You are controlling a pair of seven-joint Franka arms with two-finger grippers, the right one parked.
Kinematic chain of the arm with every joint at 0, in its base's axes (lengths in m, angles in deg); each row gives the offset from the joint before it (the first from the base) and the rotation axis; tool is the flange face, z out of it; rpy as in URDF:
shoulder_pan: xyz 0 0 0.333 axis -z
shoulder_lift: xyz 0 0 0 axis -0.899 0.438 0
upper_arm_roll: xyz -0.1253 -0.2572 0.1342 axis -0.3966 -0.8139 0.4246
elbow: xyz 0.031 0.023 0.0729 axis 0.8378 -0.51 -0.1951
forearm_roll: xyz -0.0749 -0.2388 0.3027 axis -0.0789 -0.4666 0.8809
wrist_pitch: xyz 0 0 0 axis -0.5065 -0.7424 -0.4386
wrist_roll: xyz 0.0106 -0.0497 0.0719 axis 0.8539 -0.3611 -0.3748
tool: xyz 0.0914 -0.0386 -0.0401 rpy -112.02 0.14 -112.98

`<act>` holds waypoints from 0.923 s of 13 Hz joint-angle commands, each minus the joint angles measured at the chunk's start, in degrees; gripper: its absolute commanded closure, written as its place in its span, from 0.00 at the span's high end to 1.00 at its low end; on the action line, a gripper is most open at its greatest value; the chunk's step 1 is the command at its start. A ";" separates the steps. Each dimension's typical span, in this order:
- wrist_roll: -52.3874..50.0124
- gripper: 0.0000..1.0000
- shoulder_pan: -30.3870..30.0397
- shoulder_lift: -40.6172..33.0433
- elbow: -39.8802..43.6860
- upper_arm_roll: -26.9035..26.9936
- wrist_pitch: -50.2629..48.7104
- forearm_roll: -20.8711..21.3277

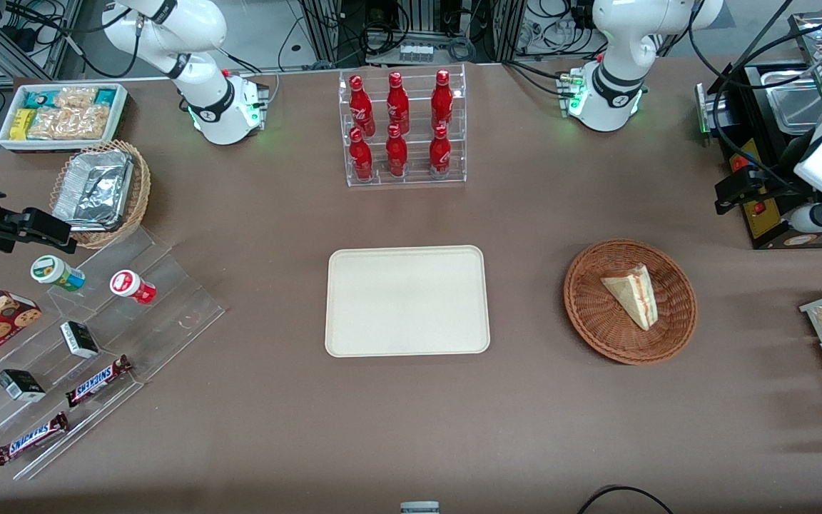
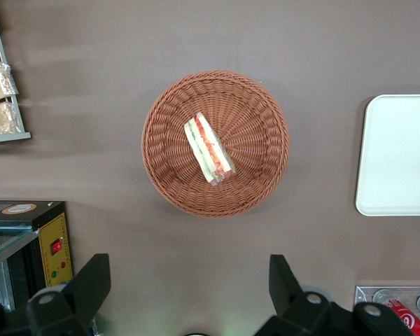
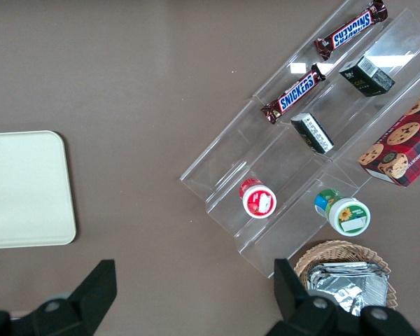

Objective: Place sandwich from basket to tray
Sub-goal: 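Move the left gripper down over the wrapped sandwich in the wicker basket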

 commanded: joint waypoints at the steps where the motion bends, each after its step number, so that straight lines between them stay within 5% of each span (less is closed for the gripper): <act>1: -0.51 1.00 -0.42 -0.57 -0.24 -0.42 -0.38 -0.19; 4: -0.60 1.00 -0.42 -0.13 -0.59 -0.34 0.14 -0.19; 12: -11.65 1.00 -0.42 -4.43 -22.02 -0.42 16.99 0.78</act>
